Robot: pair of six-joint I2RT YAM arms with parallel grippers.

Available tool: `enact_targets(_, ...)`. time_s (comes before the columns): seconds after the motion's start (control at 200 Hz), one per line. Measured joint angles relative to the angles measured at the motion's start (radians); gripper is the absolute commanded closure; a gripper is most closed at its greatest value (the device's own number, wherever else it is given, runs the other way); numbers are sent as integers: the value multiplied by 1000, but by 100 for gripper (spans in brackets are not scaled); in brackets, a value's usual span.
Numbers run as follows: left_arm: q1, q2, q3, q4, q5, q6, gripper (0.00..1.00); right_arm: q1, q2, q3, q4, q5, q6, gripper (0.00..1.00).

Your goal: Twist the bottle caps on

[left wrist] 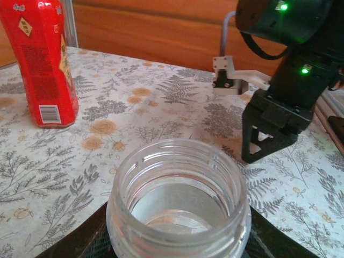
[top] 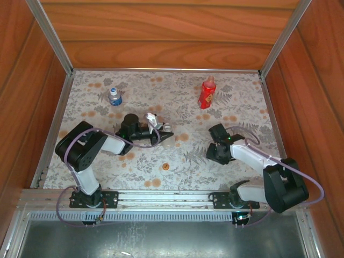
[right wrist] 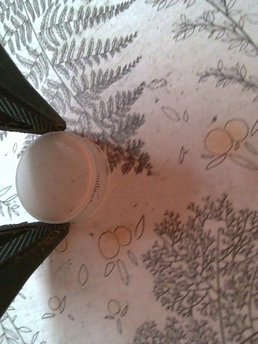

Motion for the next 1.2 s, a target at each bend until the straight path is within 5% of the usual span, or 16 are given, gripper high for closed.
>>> enact_targets(0.54,-66,-95,-73,-58,-90,41,53,2,316,286,34,-86,-238,54)
enact_targets(0.62,-70,-94,-70,-61,-105,46,53,2,339,319,36,-86,-270,46)
enact_targets(0.799,-79,-82,-67,-89,-136,68,35,2,312,335,47,-94,-337,21)
enact_targets(1.199,-79,-79,-64,-119,-237,128,0,2,100,194,126,-78,-412,19)
